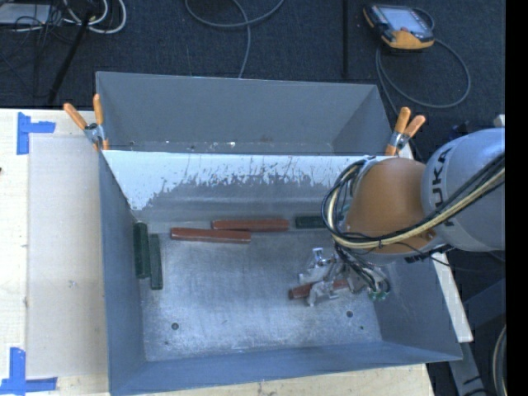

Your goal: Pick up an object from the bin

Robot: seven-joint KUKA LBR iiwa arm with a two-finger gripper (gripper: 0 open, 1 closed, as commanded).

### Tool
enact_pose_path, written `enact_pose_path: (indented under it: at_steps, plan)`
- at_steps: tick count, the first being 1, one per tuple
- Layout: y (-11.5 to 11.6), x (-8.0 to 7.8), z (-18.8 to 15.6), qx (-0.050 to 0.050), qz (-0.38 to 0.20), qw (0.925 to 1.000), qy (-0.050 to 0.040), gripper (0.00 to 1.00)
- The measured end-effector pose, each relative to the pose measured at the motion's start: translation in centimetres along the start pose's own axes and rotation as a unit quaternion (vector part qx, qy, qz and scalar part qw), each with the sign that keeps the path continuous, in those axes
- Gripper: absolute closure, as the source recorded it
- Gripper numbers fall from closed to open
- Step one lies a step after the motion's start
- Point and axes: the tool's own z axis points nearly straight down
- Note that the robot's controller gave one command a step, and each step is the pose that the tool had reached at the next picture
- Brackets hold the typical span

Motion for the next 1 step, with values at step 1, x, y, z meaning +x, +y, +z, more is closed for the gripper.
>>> enact_pose_path:
  at_steps: [1]
  plan:
    - [7.1, 1.01, -15.43, -0.001, -0.117, 0.9931, 0.0039, 1.0]
